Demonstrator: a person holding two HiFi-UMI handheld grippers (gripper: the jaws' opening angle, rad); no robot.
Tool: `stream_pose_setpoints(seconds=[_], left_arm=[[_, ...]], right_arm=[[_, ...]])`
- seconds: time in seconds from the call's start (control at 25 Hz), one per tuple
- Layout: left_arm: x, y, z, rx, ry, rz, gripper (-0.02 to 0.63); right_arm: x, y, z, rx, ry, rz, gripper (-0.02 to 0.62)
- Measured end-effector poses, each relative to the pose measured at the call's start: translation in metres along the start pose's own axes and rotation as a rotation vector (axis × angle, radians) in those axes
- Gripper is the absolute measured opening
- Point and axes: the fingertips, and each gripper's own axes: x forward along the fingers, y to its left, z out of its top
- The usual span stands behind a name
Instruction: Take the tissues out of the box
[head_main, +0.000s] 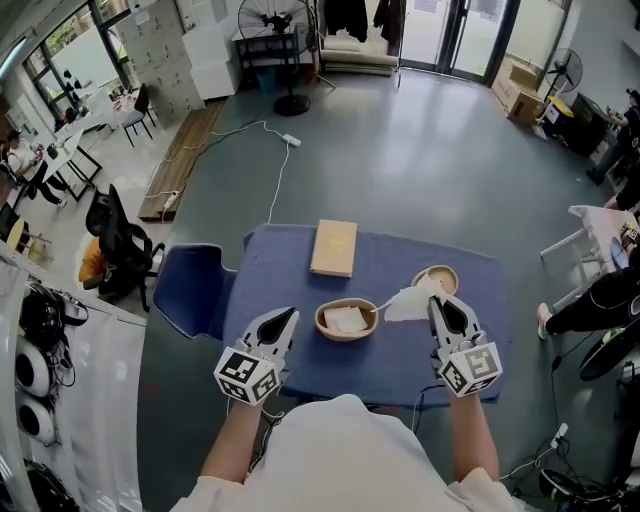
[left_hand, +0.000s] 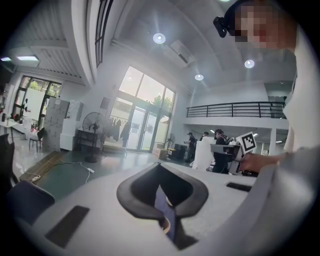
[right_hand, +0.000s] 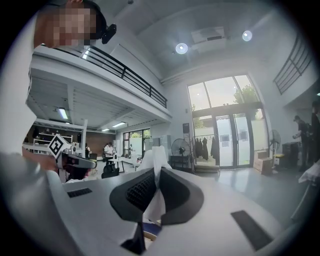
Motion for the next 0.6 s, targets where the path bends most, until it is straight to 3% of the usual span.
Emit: stream_pose_setpoints(seconds=[0.6], left_arm=[[-0.011, -0.005, 0.039, 0.033, -0.055, -0.006, 0.006]], right_arm=[[-0.021, 0.003, 0.038, -0.014, -0.070, -0.029, 0.038]])
